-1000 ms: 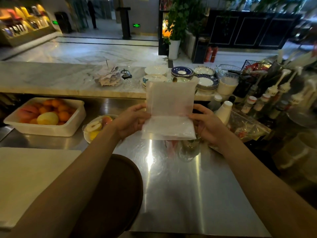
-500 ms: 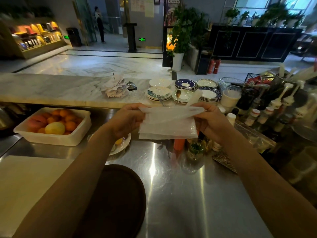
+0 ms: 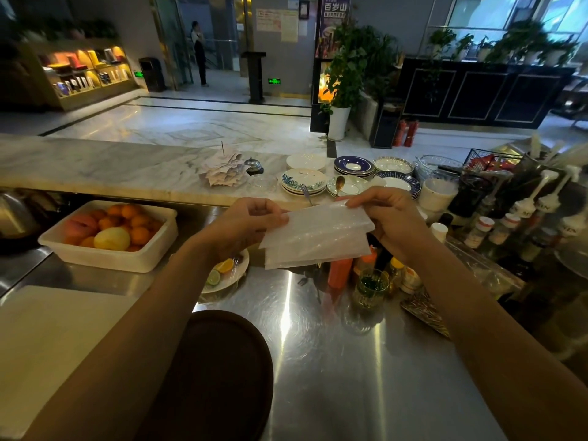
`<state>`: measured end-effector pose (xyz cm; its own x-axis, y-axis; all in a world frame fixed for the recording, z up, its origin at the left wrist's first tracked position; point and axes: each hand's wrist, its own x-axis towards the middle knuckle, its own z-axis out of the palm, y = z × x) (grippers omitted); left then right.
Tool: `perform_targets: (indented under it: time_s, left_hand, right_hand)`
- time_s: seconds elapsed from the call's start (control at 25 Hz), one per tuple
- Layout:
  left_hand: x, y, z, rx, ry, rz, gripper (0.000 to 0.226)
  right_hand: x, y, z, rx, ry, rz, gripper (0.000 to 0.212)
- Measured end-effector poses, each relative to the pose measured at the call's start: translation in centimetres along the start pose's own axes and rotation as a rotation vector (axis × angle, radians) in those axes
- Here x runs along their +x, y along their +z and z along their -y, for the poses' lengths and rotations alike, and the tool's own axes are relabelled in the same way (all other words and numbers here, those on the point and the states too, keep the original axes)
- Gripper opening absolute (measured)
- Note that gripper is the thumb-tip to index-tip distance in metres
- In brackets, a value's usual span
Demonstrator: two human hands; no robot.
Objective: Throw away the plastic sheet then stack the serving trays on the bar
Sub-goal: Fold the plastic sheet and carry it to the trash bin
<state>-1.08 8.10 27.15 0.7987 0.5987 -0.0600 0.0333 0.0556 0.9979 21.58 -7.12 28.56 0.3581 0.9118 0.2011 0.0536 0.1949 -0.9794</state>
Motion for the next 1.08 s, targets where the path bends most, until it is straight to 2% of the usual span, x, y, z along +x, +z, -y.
perform_targets:
  time_s: [0.12, 0.28, 0.44, 0.52, 0.6, 0.68, 0.84, 0.96, 1.08]
  left_hand:
    - [-0.1, -0.2, -0.2, -0.010, -0.025, 0.007, 0.016]
    - [-0.6, -0.4, -0.4, 0.023, -0.047, 0.127, 0.040]
    - [-0.7, -0.2, -0.3, 0.100, -0.011, 0.133, 0.037]
    - [-0.8, -0.3, -0.5, 0.150, 0.024, 0.081, 0.038]
    - [-0.9, -0.4, -0.6, 0.206, 0.065, 0.047, 0.040]
    - [-0.8, -0.3, -0.9, 0.211, 0.098, 0.002, 0.041]
    - [-0.9, 0.2, -0.9, 0.022, 0.085, -0.133, 0.038]
    - [-1.4, 0.1, 0.0, -0.057, 0.047, -0.124, 0.053]
    - [-2.0, -0.8, 0.9, 0.003, 0.185, -0.215, 0.057]
  right_hand:
    - [0.1, 0.4, 0.1, -0.013, -0.010, 0.015, 0.026]
    - [0.1, 0.7, 0.2, -0.022, 0.015, 0.041, 0.027]
    - [0.3, 1.1, 0.2, 0.121, 0.110, 0.041, 0.020]
    - [0.4, 1.3, 0.1, 0.069, 0.177, 0.038, 0.036]
    - [0.5, 1.4, -0.2, -0.116, 0.200, 0.055, 0.042]
    - [0.4, 1.7, -0.4, -0.200, 0.138, 0.060, 0.034]
    - [0.8, 2.9, -0.1, -0.136, 0.006, -0.087, 0.022]
    - [1.6, 4.5, -0.2, -0.178, -0.073, -0.145, 0.020]
    - [2.2, 6.6, -0.6, -0.231, -0.124, -0.149, 0.019]
